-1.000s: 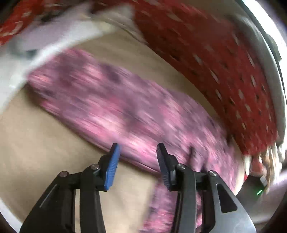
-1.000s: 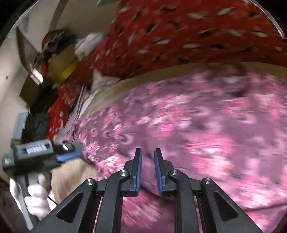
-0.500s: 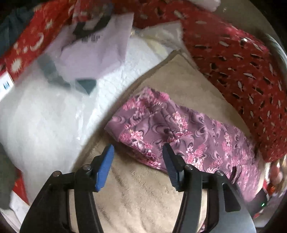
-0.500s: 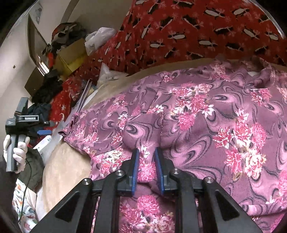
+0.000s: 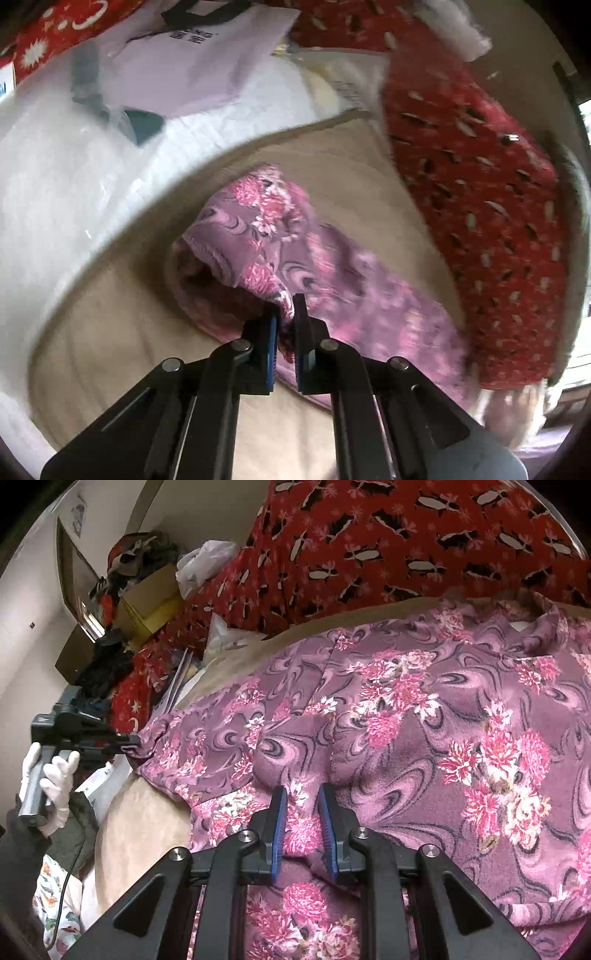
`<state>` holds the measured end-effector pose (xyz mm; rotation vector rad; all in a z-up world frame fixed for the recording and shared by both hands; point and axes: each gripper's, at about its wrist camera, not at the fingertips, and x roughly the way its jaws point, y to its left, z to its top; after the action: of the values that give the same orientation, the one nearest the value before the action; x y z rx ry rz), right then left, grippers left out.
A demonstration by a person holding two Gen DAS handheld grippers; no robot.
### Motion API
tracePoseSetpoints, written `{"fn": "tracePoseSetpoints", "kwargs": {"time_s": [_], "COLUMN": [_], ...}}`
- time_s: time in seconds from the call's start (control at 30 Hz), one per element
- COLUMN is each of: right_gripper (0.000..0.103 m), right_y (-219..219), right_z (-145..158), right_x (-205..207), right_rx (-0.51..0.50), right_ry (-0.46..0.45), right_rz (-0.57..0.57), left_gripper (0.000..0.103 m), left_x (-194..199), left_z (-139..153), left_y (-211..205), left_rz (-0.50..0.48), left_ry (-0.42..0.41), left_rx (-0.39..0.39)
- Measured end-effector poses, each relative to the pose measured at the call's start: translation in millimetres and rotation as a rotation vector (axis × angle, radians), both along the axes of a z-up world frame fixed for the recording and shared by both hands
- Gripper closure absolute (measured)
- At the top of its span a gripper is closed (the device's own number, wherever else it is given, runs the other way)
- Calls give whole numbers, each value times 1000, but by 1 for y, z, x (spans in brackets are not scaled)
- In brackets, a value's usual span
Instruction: Fold small clothes
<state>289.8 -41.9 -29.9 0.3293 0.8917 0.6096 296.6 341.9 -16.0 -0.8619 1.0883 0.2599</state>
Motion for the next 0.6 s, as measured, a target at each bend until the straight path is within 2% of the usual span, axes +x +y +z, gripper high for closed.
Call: {"fn": "tracePoseSetpoints", "kwargs": {"time_s": [0.13, 0.17, 0.2, 0.23, 0.43, 0.6], "right_gripper": [83, 81, 73, 69, 68, 67], "right_y": [-6, -11, -20, -28, -116, -198], "right_z": [12, 17, 22, 25, 37, 25], "right_x": [-1, -5, -10, -13, -28, -38], "right_rx": [-32, -51, -89, -106, -254, -309], "right_ry": [35, 24, 6, -8, -72, -35], "right_rz": [24, 17, -4, -13, -161, -324], "left_gripper": [98, 98, 98, 98, 98, 98], "left_x": [-1, 2, 3, 6, 25, 40], "left_z": [25, 32, 38, 44, 71, 72], "left_y": [-41, -54, -67, -79, -171, -253], "left_rz": [-54, -74, -94, -114, -243, -342], "left_ry": [-60, -75, -87, -97, -145, -140], "left_rx": [-69, -82, -94, -104, -143, -185]}}
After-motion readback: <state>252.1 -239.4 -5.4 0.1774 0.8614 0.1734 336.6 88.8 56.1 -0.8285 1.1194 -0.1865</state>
